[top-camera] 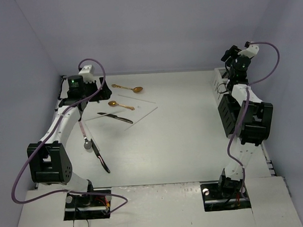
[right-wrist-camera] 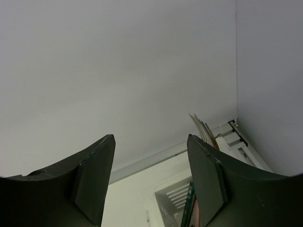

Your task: Sort the eating utensils into containers

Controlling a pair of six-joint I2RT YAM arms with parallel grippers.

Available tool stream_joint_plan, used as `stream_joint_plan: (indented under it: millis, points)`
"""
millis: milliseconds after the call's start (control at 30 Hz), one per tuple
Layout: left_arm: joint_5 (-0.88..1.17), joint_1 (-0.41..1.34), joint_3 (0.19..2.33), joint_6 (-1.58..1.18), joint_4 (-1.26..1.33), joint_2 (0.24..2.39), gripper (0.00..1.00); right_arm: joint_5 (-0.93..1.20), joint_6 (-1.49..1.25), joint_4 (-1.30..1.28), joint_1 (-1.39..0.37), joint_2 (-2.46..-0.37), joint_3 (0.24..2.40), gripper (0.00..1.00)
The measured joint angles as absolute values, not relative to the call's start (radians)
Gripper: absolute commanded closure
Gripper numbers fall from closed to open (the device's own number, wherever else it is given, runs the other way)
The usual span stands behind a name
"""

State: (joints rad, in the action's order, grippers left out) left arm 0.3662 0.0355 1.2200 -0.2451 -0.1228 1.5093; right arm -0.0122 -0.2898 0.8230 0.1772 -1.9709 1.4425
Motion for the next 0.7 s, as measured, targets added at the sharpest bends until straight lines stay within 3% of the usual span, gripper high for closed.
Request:
stream_joint_plan:
  millis: [300,533,700]
  points:
    - [0.062,0.013,1.362,-0.305,-0.29,1.556,0.09,0.138,-0.125,0.604,0.137,-1.72,1.426,0.43]
    - [-0.141,-0.031,1.652,-0.415,-0.452,1.84,0.13,0.211,0.082,0.473,0.004,-1.464,1.324,0.45]
    - [-0.183,-0.048,1.777,-0.489,-0.509,2.065,0.14,0.233,0.137,0.404,0.0,-1.41,1.252,0.49]
